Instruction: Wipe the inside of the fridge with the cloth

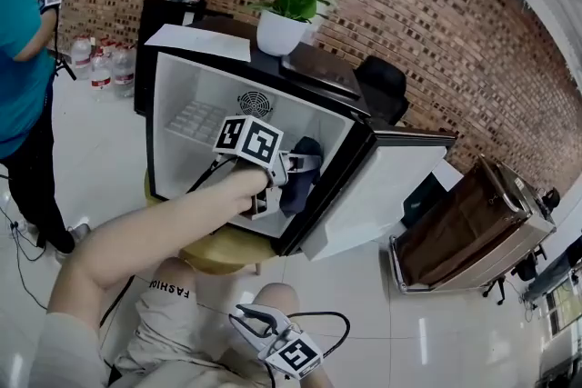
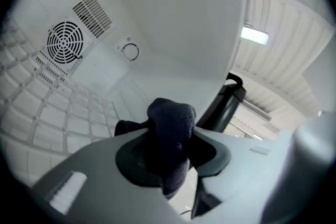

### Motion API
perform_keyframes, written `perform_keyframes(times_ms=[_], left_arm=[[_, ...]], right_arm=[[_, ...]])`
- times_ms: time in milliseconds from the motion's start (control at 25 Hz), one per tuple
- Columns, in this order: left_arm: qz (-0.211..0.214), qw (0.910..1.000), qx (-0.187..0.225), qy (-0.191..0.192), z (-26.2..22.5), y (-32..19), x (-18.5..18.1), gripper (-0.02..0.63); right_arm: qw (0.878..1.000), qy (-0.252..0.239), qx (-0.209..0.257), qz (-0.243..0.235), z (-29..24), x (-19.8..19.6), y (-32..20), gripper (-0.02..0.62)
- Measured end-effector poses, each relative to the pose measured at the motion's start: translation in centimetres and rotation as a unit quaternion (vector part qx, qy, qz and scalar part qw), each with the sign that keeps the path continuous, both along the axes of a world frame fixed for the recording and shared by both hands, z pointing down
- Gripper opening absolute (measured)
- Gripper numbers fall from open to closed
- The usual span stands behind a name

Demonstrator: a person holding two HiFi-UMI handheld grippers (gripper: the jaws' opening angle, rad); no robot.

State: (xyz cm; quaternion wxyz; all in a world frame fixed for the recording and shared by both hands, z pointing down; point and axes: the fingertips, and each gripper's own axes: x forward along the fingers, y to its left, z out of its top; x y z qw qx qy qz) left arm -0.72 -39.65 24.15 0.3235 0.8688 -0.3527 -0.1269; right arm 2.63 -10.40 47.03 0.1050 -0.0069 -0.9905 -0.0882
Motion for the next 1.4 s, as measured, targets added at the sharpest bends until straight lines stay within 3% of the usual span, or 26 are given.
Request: perform_keyframes(times_ms=[120, 240, 440, 520, 640, 840, 1040, 1160, 1400], left_arm=[[-0.005, 0.9959, 0.072, -0.056, 0.8, 2.8, 0.0, 0.124], [-0.048, 0.9783, 0.159, -0.124, 2.7, 4.4, -0.7, 0.126], [-0.087, 0.9531, 0.218, -0.191, 8.5, 3.5, -1.1, 0.126], [-0.104, 0.9468, 0.226, -0.204, 10.4, 1.6, -2.0, 0.126], [-0.113, 0.9445, 0.222, -0.214, 12.8, -1.8, -3.1, 0.126], [-0.145, 0.9523, 0.172, -0.206, 15.7, -7.1, -4.7, 0.126], [-0.156, 0.9453, 0.197, -0.208, 14.0, -11.1, -5.4, 0.126], [-0.159, 0.9361, 0.224, -0.219, 12.6, -12.0, -5.1, 0.126], [-0.173, 0.9407, 0.217, -0.195, 12.0, -13.4, -5.6, 0.126]], right_arm=[[1.0, 0.01, 0.0, -0.002, 0.4, 0.1, 0.4, 0.095], [1.0, 0.014, -0.009, 0.0, 1.0, 0.1, 0.6, 0.095], [1.0, 0.02, 0.002, -0.003, 1.1, -0.1, 0.4, 0.095], [1.0, 0.019, 0.006, -0.004, 1.1, -0.3, 0.3, 0.095], [1.0, 0.008, 0.002, -0.002, 0.7, -0.3, 0.2, 0.095], [1.0, 0.012, -0.001, 0.017, 1.0, 0.2, -1.2, 0.094], [0.996, 0.028, 0.036, 0.078, 0.6, 0.3, -4.3, 0.095], [0.995, 0.022, 0.047, 0.081, -0.2, 0.4, -4.6, 0.095], [0.994, 0.071, 0.057, 0.065, 2.2, 0.0, -3.5, 0.095]])
